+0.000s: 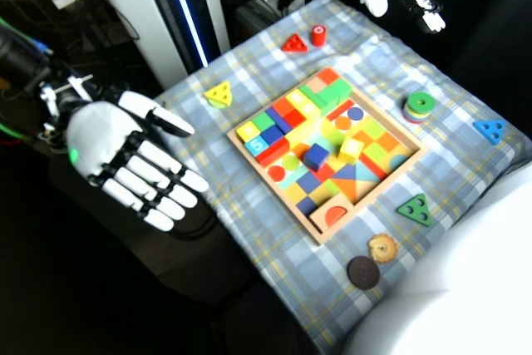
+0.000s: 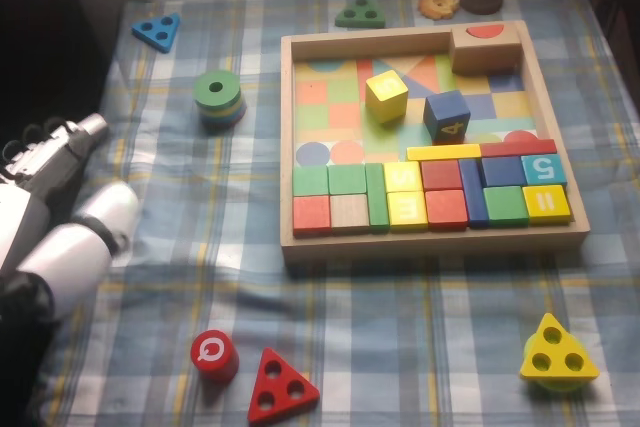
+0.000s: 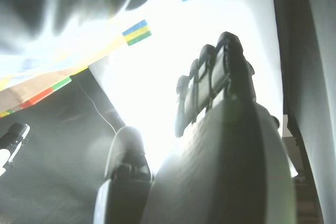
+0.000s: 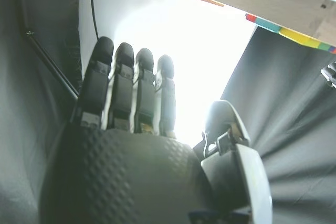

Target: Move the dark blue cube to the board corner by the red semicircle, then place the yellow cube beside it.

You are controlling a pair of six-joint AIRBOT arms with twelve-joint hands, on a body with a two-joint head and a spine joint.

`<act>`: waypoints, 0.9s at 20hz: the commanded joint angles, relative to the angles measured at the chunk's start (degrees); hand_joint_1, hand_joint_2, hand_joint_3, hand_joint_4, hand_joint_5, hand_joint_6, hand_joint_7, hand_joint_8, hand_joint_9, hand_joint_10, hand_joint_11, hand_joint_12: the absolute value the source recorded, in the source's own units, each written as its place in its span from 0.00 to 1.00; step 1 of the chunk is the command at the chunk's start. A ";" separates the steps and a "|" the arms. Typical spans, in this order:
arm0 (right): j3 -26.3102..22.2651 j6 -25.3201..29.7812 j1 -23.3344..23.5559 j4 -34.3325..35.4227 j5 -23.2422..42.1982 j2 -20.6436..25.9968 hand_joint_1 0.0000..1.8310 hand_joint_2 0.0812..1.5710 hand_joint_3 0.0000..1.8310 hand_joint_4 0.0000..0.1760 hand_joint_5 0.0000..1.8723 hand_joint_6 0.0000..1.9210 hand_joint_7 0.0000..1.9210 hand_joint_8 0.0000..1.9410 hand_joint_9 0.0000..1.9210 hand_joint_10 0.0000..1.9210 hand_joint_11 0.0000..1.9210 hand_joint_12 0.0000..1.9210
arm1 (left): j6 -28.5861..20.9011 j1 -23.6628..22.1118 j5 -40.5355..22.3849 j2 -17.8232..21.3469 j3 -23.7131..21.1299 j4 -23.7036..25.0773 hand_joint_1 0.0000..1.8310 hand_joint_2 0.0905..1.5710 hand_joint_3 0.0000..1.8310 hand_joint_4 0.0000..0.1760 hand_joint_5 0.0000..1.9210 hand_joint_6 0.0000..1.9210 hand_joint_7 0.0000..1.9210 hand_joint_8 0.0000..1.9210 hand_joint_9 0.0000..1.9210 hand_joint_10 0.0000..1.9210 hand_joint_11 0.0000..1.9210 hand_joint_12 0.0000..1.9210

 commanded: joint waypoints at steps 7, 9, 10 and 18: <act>2.29 1.77 2.71 -4.57 1.98 0.94 0.00 0.80 0.00 0.24 0.09 0.00 0.07 0.00 0.06 0.01 0.02 0.01 | -0.30 -0.37 -6.10 0.36 0.00 2.15 0.17 0.92 0.00 0.03 0.20 0.00 0.10 0.00 0.08 0.01 0.01 0.01; 6.44 7.89 5.84 -10.26 -4.66 0.94 0.00 0.79 0.00 0.42 0.06 0.00 0.04 0.00 0.04 0.00 0.00 0.00 | -0.30 -0.46 -6.11 0.42 0.02 2.15 0.18 0.92 0.00 0.00 0.21 0.00 0.11 0.00 0.09 0.02 0.02 0.02; 8.67 9.97 8.20 -14.03 -8.95 1.22 0.00 0.75 0.00 0.58 0.09 0.00 0.04 0.00 0.01 0.00 0.00 0.00 | -0.29 -0.65 -6.02 0.42 0.02 2.28 0.14 0.92 0.00 0.00 0.21 0.00 0.11 0.00 0.09 0.01 0.00 0.11; 18.14 22.06 25.56 -40.90 -33.00 2.90 0.02 0.82 0.01 0.12 0.14 0.01 0.07 0.01 0.01 0.00 0.00 0.00 | -0.27 -0.73 -5.74 1.11 -0.11 2.82 0.06 0.87 0.00 0.34 0.18 0.00 0.04 0.00 0.00 0.00 0.00 0.00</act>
